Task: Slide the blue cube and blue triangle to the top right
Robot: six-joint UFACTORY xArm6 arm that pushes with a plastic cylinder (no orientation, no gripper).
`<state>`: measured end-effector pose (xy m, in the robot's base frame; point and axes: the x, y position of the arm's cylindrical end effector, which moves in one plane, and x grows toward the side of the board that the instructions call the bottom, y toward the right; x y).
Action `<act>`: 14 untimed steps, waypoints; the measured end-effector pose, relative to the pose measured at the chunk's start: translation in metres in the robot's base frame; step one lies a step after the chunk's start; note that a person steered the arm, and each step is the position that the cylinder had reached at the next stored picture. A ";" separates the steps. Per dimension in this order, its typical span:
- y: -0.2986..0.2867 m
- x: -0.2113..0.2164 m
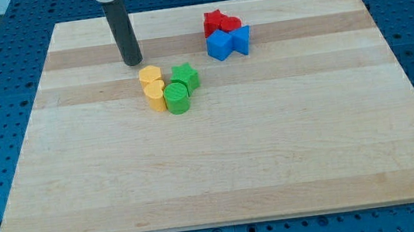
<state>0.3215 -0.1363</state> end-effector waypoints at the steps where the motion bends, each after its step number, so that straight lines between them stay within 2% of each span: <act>1: 0.000 0.000; 2: 0.013 0.003; 7: 0.185 0.003; 10: 0.209 0.047; 14: 0.229 0.029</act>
<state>0.3509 0.0924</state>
